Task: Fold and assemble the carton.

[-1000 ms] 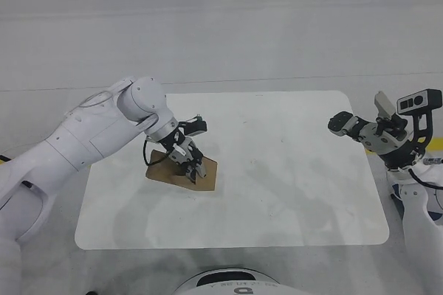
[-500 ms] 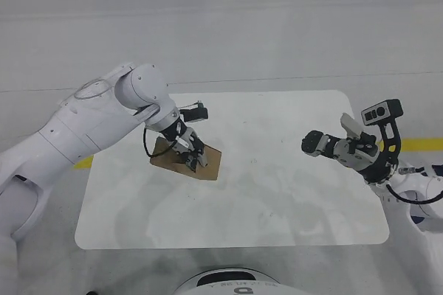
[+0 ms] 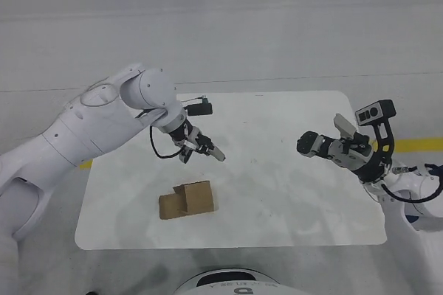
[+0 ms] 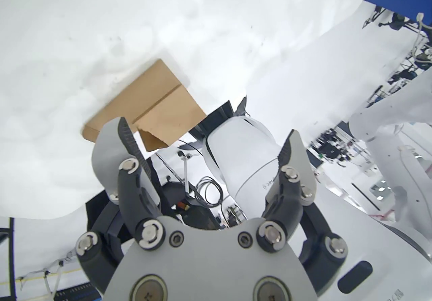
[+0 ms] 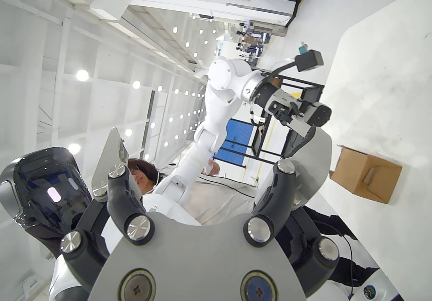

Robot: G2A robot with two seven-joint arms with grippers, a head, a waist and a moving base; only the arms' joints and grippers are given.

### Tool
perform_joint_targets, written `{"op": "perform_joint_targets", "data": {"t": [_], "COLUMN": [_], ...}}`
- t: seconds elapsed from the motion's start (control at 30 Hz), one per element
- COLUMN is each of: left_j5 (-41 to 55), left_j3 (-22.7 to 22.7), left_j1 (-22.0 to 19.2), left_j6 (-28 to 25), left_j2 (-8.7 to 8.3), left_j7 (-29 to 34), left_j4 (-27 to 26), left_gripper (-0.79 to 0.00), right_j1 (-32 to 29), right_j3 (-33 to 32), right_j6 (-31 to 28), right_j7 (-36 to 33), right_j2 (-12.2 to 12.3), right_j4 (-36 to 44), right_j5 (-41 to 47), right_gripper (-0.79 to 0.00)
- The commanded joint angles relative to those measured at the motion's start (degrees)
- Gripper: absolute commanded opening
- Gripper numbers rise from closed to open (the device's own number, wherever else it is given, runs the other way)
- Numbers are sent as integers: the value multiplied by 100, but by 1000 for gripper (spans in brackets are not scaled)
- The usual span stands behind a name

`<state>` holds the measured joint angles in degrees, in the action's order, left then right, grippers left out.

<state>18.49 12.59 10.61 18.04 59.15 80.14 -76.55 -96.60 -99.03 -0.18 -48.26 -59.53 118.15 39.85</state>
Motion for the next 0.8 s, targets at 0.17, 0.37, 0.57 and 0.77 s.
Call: {"op": "perform_joint_targets", "data": {"t": [0.17,0.37,0.57,0.77], "left_j5": [-321,-5,869,1556], "left_j3": [592,1812,3006,3319], "left_j1": [53,1216,3495,5149], "left_j6": [79,45,-444,-1124], "left_j2": [-552,-1714,-2774,-3148], "left_j7": [159,-87,-638,-1547], "left_j4": [480,146,-1456,-2389], "left_gripper": [0,0,0,0], "right_j1": [168,469,469,469], "right_j3": [289,1106,1106,1106], "right_j6": [-508,-1195,-1195,-1195], "right_j7": [-42,357,357,357], "right_j2": [14,-26,-26,-26], "right_j4": [-1,-137,-137,-137], "right_j5": [-1098,-2598,-2598,-2598], "right_gripper": [0,0,0,0]}}
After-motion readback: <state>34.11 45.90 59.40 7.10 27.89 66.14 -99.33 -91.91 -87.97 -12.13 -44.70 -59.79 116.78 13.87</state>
